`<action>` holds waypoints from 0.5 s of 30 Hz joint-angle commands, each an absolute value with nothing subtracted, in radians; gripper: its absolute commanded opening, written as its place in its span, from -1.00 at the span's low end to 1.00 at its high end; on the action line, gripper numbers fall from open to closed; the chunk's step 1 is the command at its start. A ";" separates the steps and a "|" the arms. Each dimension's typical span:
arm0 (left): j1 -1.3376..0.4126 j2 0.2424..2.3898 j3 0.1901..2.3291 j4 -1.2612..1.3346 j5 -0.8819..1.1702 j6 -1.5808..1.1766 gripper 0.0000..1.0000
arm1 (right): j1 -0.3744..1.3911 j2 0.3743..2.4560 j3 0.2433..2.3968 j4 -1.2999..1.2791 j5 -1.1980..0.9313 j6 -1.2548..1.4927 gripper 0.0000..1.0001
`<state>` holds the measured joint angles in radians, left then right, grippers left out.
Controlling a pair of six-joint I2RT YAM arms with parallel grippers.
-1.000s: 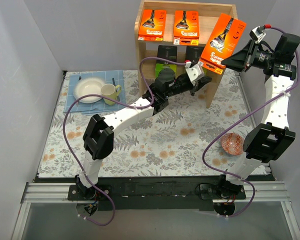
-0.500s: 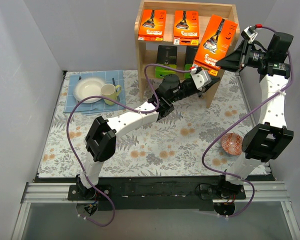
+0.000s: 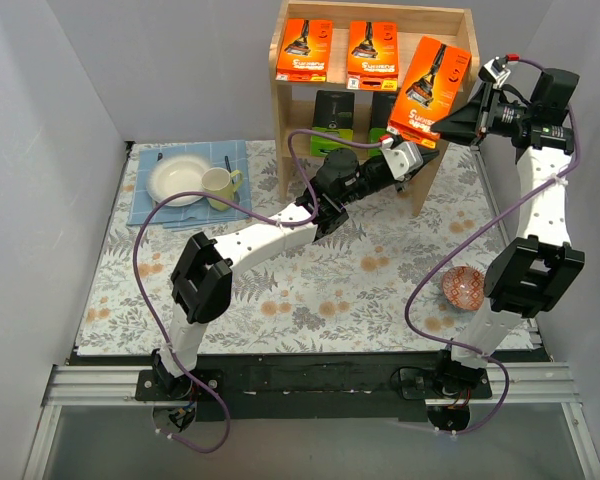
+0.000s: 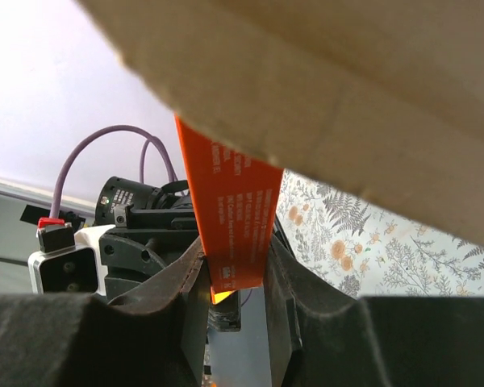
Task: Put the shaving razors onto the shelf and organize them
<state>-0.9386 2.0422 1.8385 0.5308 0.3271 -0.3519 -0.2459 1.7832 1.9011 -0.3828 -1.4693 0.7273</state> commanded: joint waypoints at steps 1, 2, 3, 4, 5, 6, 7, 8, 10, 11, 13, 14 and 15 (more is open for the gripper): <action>-0.950 2.031 1.881 0.557 0.311 -0.327 -1.00 | -0.273 1.772 1.963 -0.311 -1.489 0.749 -0.42; -0.953 2.034 1.887 0.557 0.311 -0.327 -1.00 | -0.279 1.770 1.965 -0.310 -1.488 0.755 -0.33; -0.956 2.036 1.888 0.558 0.311 -0.327 -1.00 | -0.288 1.770 1.967 -0.304 -1.489 0.758 -0.16; -0.957 2.040 1.893 0.558 0.311 -0.325 -1.00 | -0.293 1.766 1.967 -0.302 -1.493 0.759 -0.09; -0.960 2.042 1.896 0.557 0.313 -0.327 -1.00 | -0.299 1.764 1.967 -0.298 -1.494 0.764 -0.03; -0.962 2.043 1.905 0.557 0.319 -0.325 -1.00 | -0.311 1.763 1.971 -0.295 -1.494 0.765 0.04; -0.965 2.049 1.910 0.557 0.321 -0.322 -1.00 | -0.317 1.758 1.973 -0.293 -1.493 0.768 0.06; -0.966 2.054 1.917 0.555 0.322 -0.321 -1.00 | -0.324 1.756 1.974 -0.293 -1.490 0.770 0.09; -0.968 2.063 1.943 0.552 0.322 -0.322 -1.00 | -0.340 1.749 1.977 -0.293 -1.488 0.775 0.16; -0.969 2.075 1.954 0.549 0.321 -0.324 -1.00 | -0.347 1.746 1.979 -0.290 -1.488 0.776 0.17; -0.968 2.085 1.989 0.548 0.321 -0.322 -1.00 | -0.362 1.738 1.979 -0.284 -1.491 0.785 0.18; -0.972 2.098 2.000 0.543 0.319 -0.324 -1.00 | -0.367 1.733 1.979 -0.282 -1.491 0.790 0.19; -0.971 2.103 2.014 0.540 0.318 -0.322 -1.00 | -0.379 1.730 1.980 -0.279 -1.493 0.792 0.19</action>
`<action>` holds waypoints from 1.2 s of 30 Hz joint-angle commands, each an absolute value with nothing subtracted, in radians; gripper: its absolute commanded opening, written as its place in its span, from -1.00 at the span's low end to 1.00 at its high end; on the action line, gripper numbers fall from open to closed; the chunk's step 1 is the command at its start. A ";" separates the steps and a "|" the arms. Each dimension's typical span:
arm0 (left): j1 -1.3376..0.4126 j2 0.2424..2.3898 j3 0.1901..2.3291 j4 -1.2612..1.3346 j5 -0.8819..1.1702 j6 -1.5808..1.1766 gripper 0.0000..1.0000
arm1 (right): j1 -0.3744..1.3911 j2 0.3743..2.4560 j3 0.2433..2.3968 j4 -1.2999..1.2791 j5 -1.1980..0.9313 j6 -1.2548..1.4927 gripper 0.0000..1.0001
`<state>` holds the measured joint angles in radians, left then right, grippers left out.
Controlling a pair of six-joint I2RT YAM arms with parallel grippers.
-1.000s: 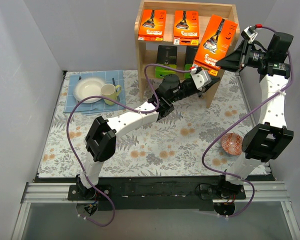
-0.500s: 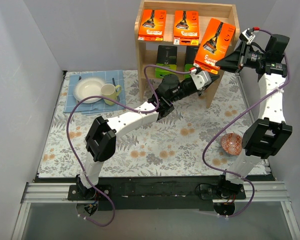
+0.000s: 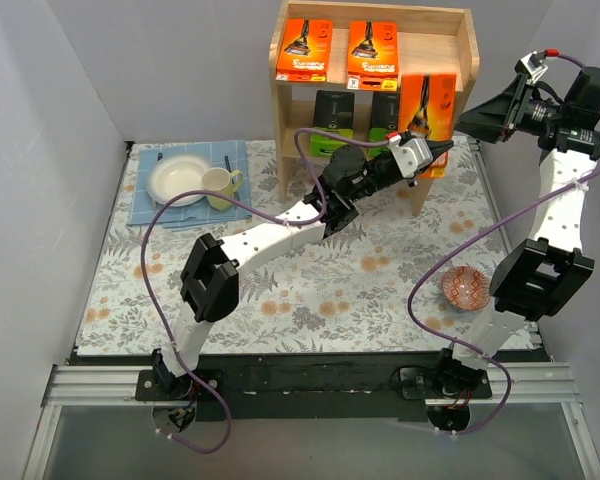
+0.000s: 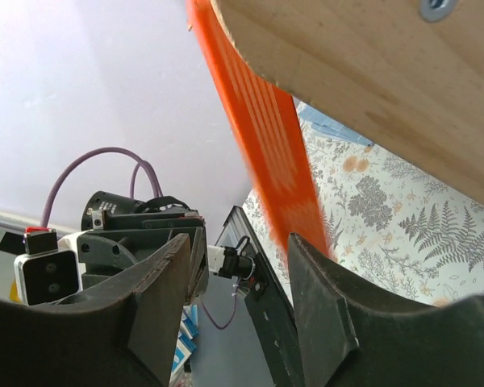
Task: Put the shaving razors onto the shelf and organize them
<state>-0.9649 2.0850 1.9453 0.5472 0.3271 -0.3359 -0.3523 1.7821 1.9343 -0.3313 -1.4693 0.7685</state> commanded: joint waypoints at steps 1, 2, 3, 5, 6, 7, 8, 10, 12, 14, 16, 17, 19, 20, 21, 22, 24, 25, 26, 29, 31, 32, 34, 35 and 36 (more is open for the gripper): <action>-0.973 2.112 2.041 0.534 0.321 -0.322 -1.00 | -0.385 1.724 1.980 -0.275 -1.494 0.798 0.19; -0.974 2.117 2.051 0.526 0.324 -0.319 -1.00 | -0.391 1.721 1.976 -0.269 -1.494 0.802 0.19; -0.974 2.129 2.059 0.525 0.327 -0.304 -1.00 | -0.400 1.717 1.968 -0.262 -1.496 0.807 0.19; -0.974 2.137 2.063 0.534 0.321 -0.293 -1.00 | -0.405 1.706 1.942 -0.258 -1.499 0.811 0.19; -0.974 2.123 2.057 0.534 0.313 -0.299 -1.00 | -0.417 1.700 1.933 -0.261 -1.502 0.808 0.20; -0.974 2.102 2.045 0.529 0.327 -0.336 -1.00 | -0.425 1.686 1.922 -0.259 -1.511 0.805 0.20; -0.974 2.068 1.990 0.503 0.345 -0.351 -1.00 | -0.448 1.674 1.910 -0.261 -1.519 0.786 0.20; -0.977 1.934 1.892 0.465 0.424 -0.377 -1.00 | -0.471 1.622 1.809 -0.172 -1.563 0.805 0.20; -0.980 1.832 1.711 0.408 0.465 -0.393 -0.83 | -0.497 1.574 1.641 0.081 -1.597 0.869 0.38; -0.988 1.683 1.605 0.323 0.521 -0.400 -0.44 | -0.509 1.476 1.473 0.457 -1.640 1.032 0.62; -0.994 1.561 1.456 0.267 0.529 -0.406 -0.03 | -0.511 1.395 1.271 0.917 -1.663 1.211 0.97; -1.002 1.525 1.412 0.205 0.532 -0.410 0.05 | -0.514 1.373 1.220 0.995 -1.664 1.236 0.97; -1.009 1.474 1.310 0.158 0.529 -0.405 0.24 | -0.517 1.347 1.116 1.086 -1.661 1.267 0.97; -1.018 1.433 1.283 0.129 0.522 -0.387 0.38 | -0.518 1.342 1.091 1.123 -1.661 1.284 0.97; -1.026 1.421 1.232 0.118 0.515 -0.377 0.41 | -0.520 1.338 1.072 1.187 -1.661 1.302 0.97; -1.031 1.408 1.209 0.118 0.509 -0.374 0.46 | -0.522 1.325 1.043 1.277 -1.661 1.328 0.97; -1.035 1.402 1.169 0.136 0.494 -0.377 0.56 | -0.531 1.316 1.035 1.310 -1.661 1.330 0.97; -1.035 1.407 1.137 0.147 0.480 -0.379 0.59 | -0.531 1.309 1.043 1.321 -1.658 1.336 0.97; -1.035 1.411 1.123 0.181 0.460 -0.391 0.62 | -0.535 1.310 1.089 1.287 -1.654 1.336 0.97; -1.035 1.449 1.117 0.216 0.422 -0.439 0.72 | -0.540 1.304 1.405 0.740 -1.534 1.073 0.97; -1.035 1.491 1.126 0.216 0.433 -0.437 0.74 | -0.540 1.310 1.607 0.454 -1.371 0.935 0.97; -1.035 1.506 1.129 0.221 0.442 -0.431 0.74 | -0.538 1.312 1.708 0.381 -1.318 0.829 0.97; -1.035 1.563 1.131 0.235 0.421 -0.423 0.74 | -0.538 1.278 1.873 0.142 -1.120 0.676 0.97; -1.035 1.587 1.153 0.233 0.408 -0.425 0.73 | -0.537 1.254 1.900 0.023 -1.042 0.579 0.97; -1.035 1.617 1.164 0.227 0.403 -0.420 0.71 | -0.537 1.218 1.854 -0.041 -0.984 0.437 0.98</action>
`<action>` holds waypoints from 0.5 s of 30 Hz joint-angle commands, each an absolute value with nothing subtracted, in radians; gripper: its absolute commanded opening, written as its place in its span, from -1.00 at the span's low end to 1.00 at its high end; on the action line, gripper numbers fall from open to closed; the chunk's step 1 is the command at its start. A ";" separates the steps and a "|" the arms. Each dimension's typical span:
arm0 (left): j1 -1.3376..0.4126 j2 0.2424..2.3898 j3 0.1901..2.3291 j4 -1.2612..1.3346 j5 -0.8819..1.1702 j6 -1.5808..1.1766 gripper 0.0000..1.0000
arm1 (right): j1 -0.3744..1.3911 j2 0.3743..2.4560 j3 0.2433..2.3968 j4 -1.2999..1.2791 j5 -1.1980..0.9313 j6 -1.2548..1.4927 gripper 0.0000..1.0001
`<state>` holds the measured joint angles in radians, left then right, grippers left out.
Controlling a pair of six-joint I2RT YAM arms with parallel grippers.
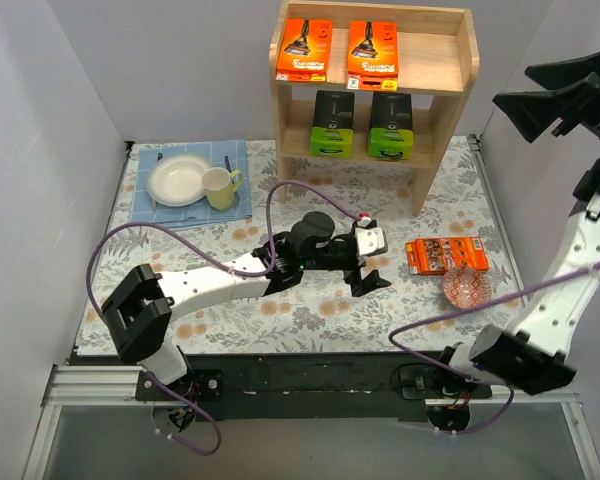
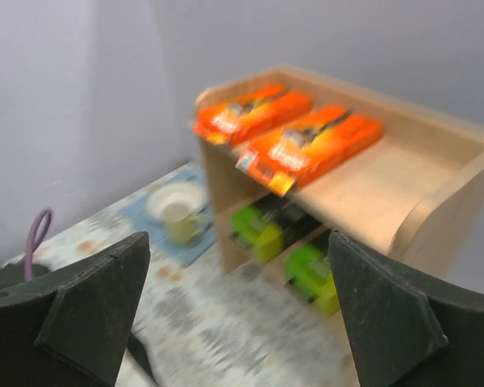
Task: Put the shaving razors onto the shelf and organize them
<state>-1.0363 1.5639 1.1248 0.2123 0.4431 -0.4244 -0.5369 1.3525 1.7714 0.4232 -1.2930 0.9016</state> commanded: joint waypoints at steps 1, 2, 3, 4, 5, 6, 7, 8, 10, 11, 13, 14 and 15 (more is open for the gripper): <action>-1.037 1.662 1.169 0.229 0.367 -0.413 0.65 | -0.537 1.137 1.811 -0.055 -0.903 0.392 0.97; -1.042 1.687 1.173 0.256 0.342 -0.414 0.62 | -0.534 1.114 1.793 -0.108 -0.869 0.346 0.97; -1.043 1.707 1.170 0.280 0.328 -0.413 0.59 | -0.526 1.114 1.827 -0.195 -0.835 0.234 0.97; -1.046 1.729 1.170 0.303 0.299 -0.404 0.54 | -0.519 1.129 1.836 -0.385 -0.772 0.192 0.97; -1.058 1.782 1.170 0.342 0.282 -0.379 0.51 | -0.517 1.127 1.832 -0.440 -0.750 0.152 0.97; -1.065 1.808 1.180 0.363 0.269 -0.373 0.49 | -0.515 1.111 1.815 -0.484 -0.721 0.099 0.97; -1.068 1.840 1.186 0.408 0.253 -0.370 0.47 | -0.515 1.100 1.769 -0.527 -0.665 0.069 0.97; -1.074 1.900 1.195 0.423 0.218 -0.371 0.44 | -0.509 1.091 1.757 -0.547 -0.641 0.051 0.97; -1.080 1.966 1.242 0.451 0.199 -0.374 0.40 | -0.482 1.081 1.741 -0.596 -0.571 0.009 0.97; -1.080 2.029 1.265 0.456 0.183 -0.377 0.37 | -0.473 1.078 1.737 -0.604 -0.546 0.003 0.97; -1.081 2.081 1.322 0.477 0.163 -0.383 0.35 | -0.457 1.069 1.723 -0.611 -0.474 -0.026 0.97; -1.083 2.112 1.344 0.483 0.135 -0.388 0.34 | -0.439 1.068 1.714 -0.611 -0.453 -0.038 0.97; -1.083 2.164 1.365 0.485 0.121 -0.394 0.34 | -0.431 1.065 1.709 -0.609 -0.433 -0.049 0.97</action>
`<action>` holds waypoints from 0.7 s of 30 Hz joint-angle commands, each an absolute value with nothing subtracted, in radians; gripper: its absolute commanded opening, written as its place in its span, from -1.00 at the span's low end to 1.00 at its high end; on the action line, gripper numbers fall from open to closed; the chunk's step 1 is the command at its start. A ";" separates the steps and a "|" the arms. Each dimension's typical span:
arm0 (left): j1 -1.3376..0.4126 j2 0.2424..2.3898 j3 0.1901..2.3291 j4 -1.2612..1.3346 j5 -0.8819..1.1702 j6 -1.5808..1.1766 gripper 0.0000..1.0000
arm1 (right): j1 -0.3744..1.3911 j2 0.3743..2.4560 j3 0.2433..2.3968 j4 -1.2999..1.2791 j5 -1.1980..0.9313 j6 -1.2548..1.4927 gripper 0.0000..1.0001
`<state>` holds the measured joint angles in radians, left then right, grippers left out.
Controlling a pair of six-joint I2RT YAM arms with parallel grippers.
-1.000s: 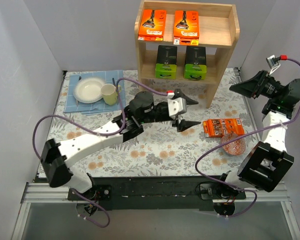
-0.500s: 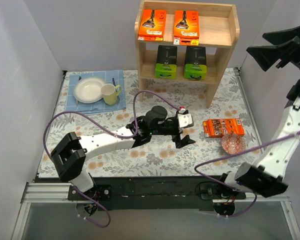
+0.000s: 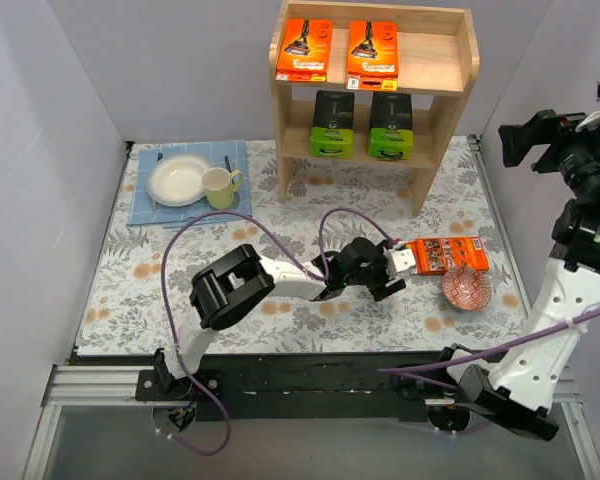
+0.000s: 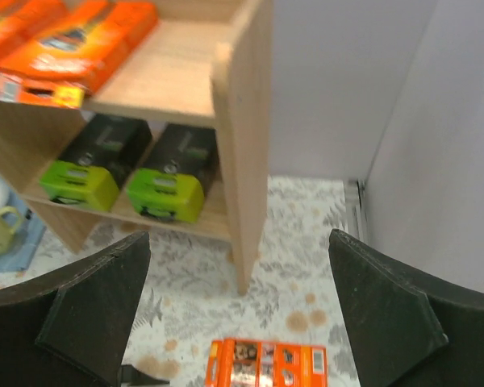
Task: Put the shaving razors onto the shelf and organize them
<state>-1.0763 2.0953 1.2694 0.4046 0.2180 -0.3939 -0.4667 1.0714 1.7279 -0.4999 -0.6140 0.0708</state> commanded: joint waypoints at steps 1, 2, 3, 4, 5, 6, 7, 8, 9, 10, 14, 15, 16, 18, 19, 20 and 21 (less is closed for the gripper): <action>-1.083 2.189 1.408 0.497 0.112 -0.397 0.34 | -0.419 1.065 1.704 -0.611 -0.408 -0.057 0.97; -1.083 2.209 1.425 0.505 0.101 -0.397 0.34 | -0.414 1.066 1.695 -0.609 -0.402 -0.072 0.97; -1.083 2.250 1.448 0.509 0.100 -0.394 0.33 | -0.411 1.068 1.692 -0.609 -0.393 -0.074 0.97; -1.083 2.269 1.489 0.506 0.097 -0.396 0.33 | -0.405 1.071 1.687 -0.609 -0.390 -0.077 0.97; -1.083 2.285 1.515 0.499 0.092 -0.396 0.33 | -0.402 1.075 1.680 -0.604 -0.388 -0.081 0.97; -1.083 2.321 1.532 0.496 0.083 -0.397 0.33 | -0.400 1.080 1.675 -0.604 -0.391 -0.084 0.97; -1.083 2.332 1.543 0.508 0.081 -0.394 0.33 | -0.400 1.083 1.672 -0.603 -0.393 -0.086 0.97; -1.083 2.347 1.566 0.511 0.080 -0.390 0.33 | -0.399 1.088 1.669 -0.601 -0.396 -0.087 0.97; -1.083 2.359 1.578 0.511 0.077 -0.387 0.33 | -0.400 1.095 1.663 -0.597 -0.402 -0.087 0.97; -1.083 2.385 1.598 0.487 0.071 -0.387 0.32 | -0.399 1.098 1.660 -0.594 -0.402 -0.087 0.97; -1.083 2.421 1.658 0.436 0.051 -0.394 0.30 | -0.399 1.114 1.654 -0.580 -0.407 -0.089 0.97; -1.083 2.419 1.655 0.436 0.055 -0.388 0.30 | -0.399 1.121 1.657 -0.580 -0.408 -0.090 0.97; -1.083 2.418 1.649 0.437 0.069 -0.381 0.30 | -0.399 1.123 1.655 -0.581 -0.408 -0.091 0.97; -1.083 2.414 1.647 0.425 0.080 -0.377 0.30 | -0.399 1.134 1.657 -0.586 -0.413 -0.091 0.97; -1.083 2.411 1.647 0.410 0.084 -0.376 0.30 | -0.400 1.137 1.658 -0.587 -0.413 -0.091 0.97; -1.085 2.414 1.647 0.405 0.089 -0.376 0.30 | -0.399 1.138 1.658 -0.589 -0.413 -0.091 0.97; -1.085 2.419 1.666 0.393 0.092 -0.370 0.31 | -0.400 1.143 1.655 -0.589 -0.419 -0.091 0.97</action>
<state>-1.0801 2.4256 1.6264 0.4541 0.0826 -0.3958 -0.4034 1.1347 1.6573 -0.6270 -0.4210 -0.0803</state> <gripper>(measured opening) 0.651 0.985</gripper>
